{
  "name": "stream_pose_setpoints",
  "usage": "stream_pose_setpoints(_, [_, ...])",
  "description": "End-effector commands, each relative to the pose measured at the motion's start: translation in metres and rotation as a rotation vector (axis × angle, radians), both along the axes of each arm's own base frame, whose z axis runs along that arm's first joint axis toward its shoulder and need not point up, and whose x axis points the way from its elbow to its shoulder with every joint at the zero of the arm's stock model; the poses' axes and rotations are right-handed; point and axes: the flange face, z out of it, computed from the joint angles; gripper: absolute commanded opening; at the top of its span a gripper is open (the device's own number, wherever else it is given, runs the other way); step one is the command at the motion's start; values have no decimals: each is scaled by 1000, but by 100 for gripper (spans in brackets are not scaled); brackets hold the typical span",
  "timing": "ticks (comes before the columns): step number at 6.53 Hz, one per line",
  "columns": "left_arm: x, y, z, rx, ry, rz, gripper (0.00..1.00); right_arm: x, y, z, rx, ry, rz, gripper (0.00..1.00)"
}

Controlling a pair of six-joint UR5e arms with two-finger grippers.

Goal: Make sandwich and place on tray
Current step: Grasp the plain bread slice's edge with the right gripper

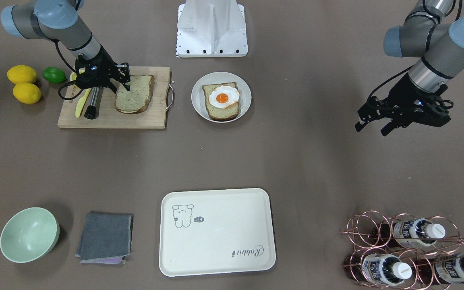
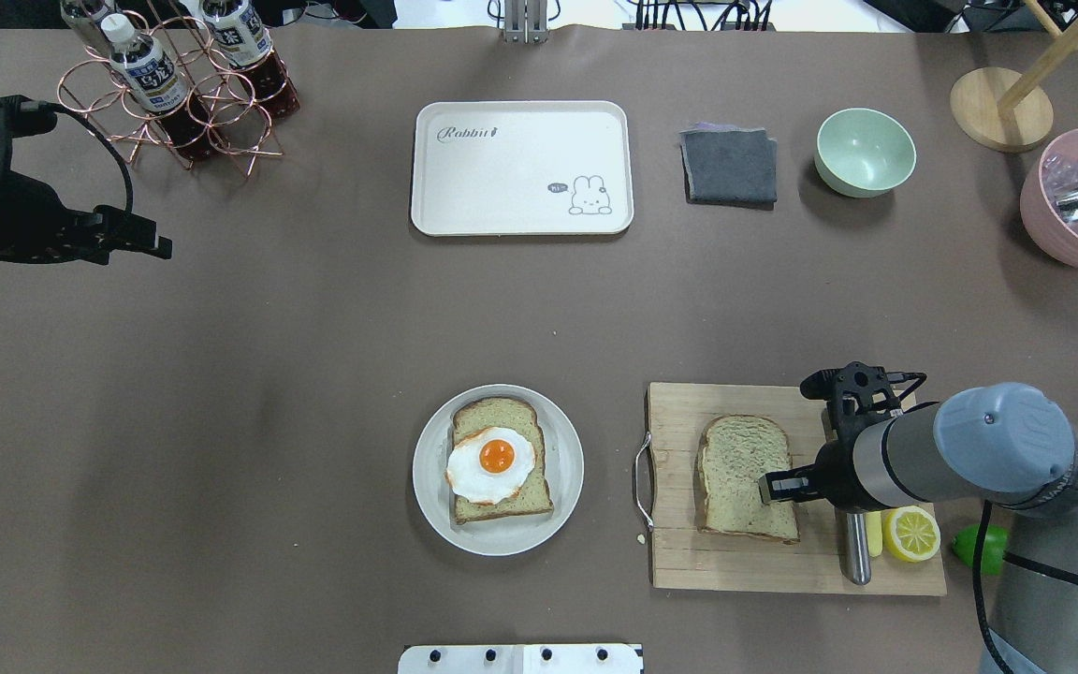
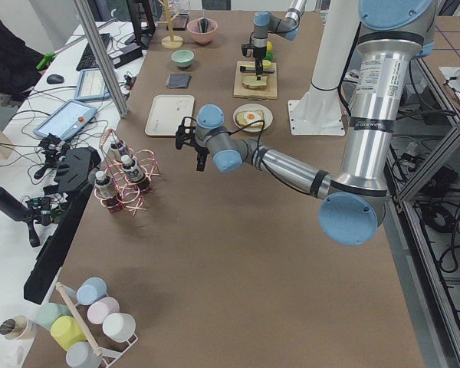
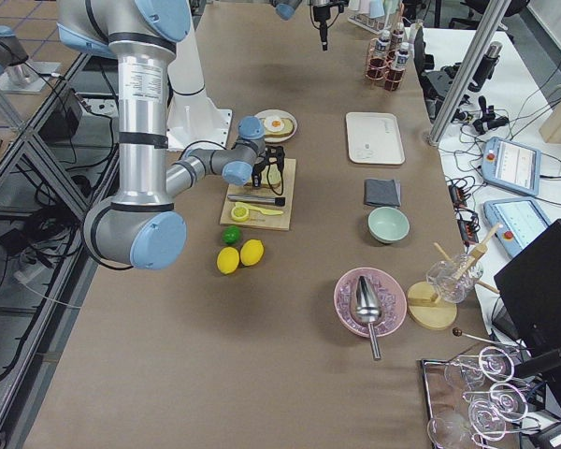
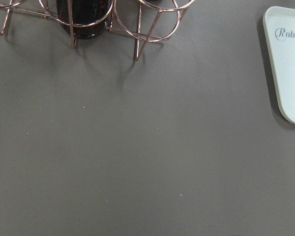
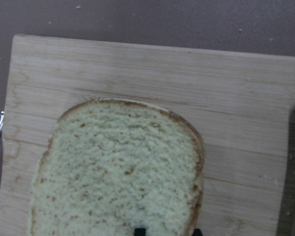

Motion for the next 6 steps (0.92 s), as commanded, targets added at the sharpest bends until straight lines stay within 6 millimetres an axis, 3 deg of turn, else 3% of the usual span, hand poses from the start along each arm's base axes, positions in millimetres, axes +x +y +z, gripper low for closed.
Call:
stream_pose_setpoints(1, [1, -1, -2, 5, 1, 2, 91, 2, -3, -6, -18, -13, 25, 0])
stream_pose_setpoints(2, [0, -1, -2, 5, 1, 1, 89, 12, -8, -19, -32, -43, 49, 0])
stream_pose_setpoints(4, [1, -3, -5, 9, 4, 1, 88, 25, -16, -27, -27, -101, 56, 0])
stream_pose_setpoints(6, [1, -3, -3, 4, 3, -1, 88, 21, -20, -28, -31, -104, 64, 0])
